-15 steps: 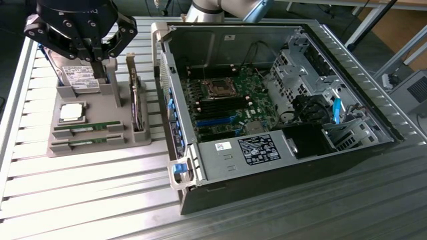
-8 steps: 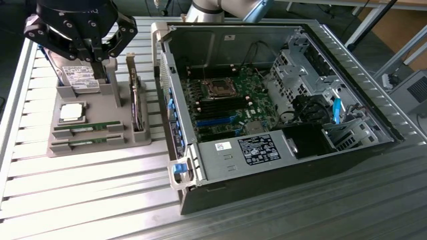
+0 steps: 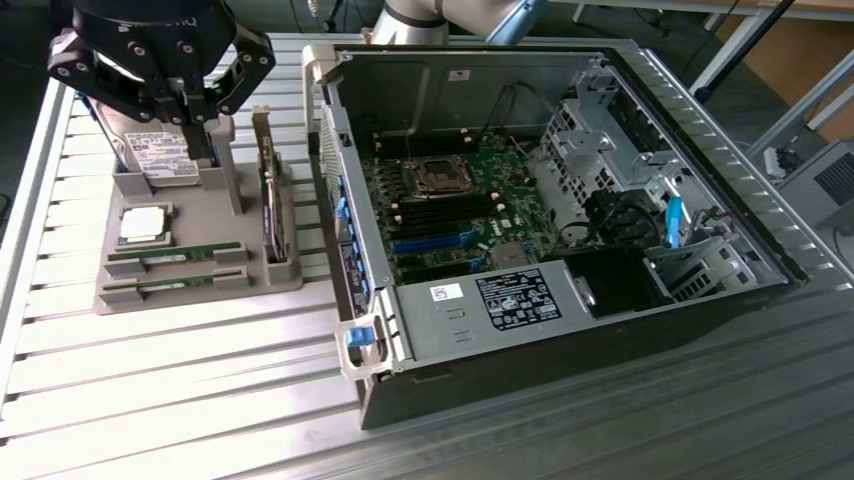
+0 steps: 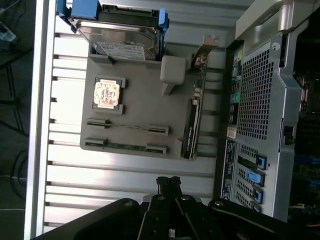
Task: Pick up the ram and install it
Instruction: 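Pick up the ram and move it above insertion slot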
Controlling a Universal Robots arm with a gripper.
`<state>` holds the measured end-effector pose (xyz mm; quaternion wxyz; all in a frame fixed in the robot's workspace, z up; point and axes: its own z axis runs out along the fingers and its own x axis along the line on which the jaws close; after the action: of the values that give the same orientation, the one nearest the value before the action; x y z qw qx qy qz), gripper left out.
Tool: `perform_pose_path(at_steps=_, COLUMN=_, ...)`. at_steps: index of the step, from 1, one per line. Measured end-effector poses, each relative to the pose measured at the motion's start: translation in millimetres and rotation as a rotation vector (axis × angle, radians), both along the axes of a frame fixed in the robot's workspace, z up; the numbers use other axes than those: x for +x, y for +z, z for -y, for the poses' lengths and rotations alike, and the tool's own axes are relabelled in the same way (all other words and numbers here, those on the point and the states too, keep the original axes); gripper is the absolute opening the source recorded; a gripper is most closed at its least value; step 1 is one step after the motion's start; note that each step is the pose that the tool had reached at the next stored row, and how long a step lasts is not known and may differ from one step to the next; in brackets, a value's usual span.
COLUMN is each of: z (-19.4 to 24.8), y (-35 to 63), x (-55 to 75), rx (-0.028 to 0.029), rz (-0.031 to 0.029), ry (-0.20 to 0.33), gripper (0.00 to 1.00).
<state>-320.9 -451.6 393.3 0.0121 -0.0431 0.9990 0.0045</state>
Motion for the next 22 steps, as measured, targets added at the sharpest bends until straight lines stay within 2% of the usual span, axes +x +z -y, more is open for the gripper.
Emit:
perform_pose_path(at_steps=8, z=0.0, y=0.0, x=0.0, rx=-0.01, rz=0.0, ry=0.033, gripper=0.09)
perform_pose_path(at_steps=22, z=0.0, y=0.0, x=0.0, rx=-0.0177, rz=0.0002, ry=0.093, gripper=0.09)
